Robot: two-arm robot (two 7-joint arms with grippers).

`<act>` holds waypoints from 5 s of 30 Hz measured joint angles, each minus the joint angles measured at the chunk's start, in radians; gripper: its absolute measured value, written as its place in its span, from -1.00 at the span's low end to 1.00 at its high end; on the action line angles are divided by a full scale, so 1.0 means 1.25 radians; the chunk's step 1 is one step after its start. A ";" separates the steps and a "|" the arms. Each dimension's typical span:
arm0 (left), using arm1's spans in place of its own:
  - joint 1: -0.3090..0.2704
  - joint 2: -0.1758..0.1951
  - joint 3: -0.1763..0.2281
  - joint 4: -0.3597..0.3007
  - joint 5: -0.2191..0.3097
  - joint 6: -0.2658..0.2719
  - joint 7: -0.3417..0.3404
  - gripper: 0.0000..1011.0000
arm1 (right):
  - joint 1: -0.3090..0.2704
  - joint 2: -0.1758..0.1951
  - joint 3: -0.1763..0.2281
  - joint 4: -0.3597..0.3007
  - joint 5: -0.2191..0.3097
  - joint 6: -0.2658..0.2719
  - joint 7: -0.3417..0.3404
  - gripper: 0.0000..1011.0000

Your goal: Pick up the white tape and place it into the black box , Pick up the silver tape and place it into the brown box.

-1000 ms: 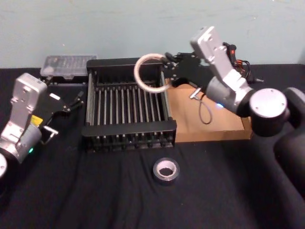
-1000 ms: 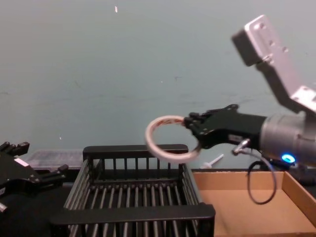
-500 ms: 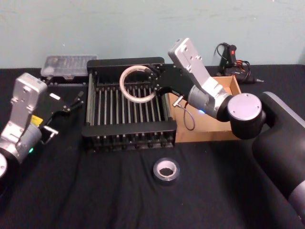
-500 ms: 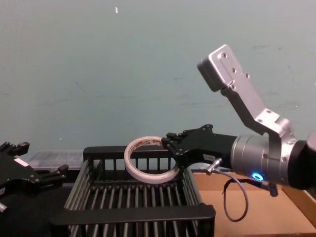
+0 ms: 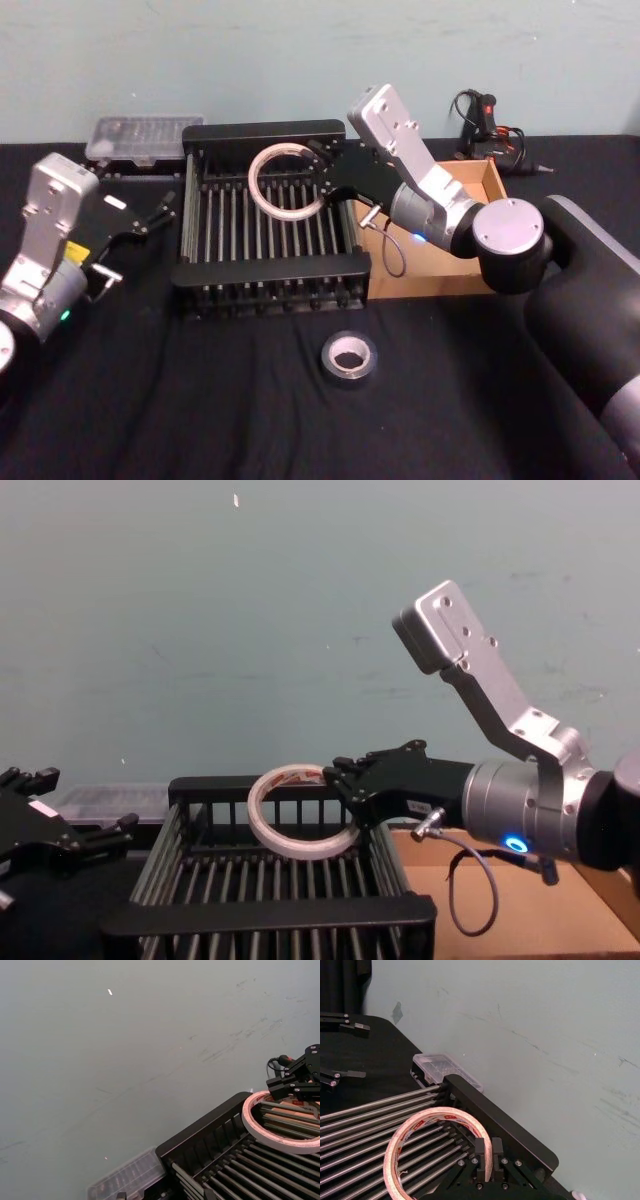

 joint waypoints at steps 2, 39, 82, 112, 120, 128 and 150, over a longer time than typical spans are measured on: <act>0.000 0.000 0.000 0.000 0.000 0.000 0.000 0.98 | 0.000 0.000 0.000 0.000 0.000 0.000 0.000 -0.83; 0.000 0.000 0.000 0.000 0.000 0.000 0.000 0.98 | -0.001 0.001 0.001 -0.001 0.001 0.001 -0.001 0.98; 0.000 0.000 0.000 0.000 0.000 0.000 0.000 0.98 | -0.326 0.230 0.123 -0.438 0.213 0.120 0.049 0.98; 0.000 0.000 0.000 0.000 0.000 0.000 0.000 0.98 | -0.452 0.312 0.070 -0.572 0.232 0.334 0.000 0.98; 0.000 0.000 0.000 0.000 0.000 0.000 0.000 0.98 | -0.423 0.298 0.046 -0.569 0.212 0.388 -0.003 0.98; 0.000 0.000 0.000 0.000 0.000 0.000 0.000 0.98 | -0.385 0.291 0.012 -0.554 0.182 0.423 0.014 0.98; 0.000 0.000 0.000 0.000 0.000 0.000 0.000 0.98 | -0.344 0.260 -0.019 -0.525 0.130 0.467 0.033 0.98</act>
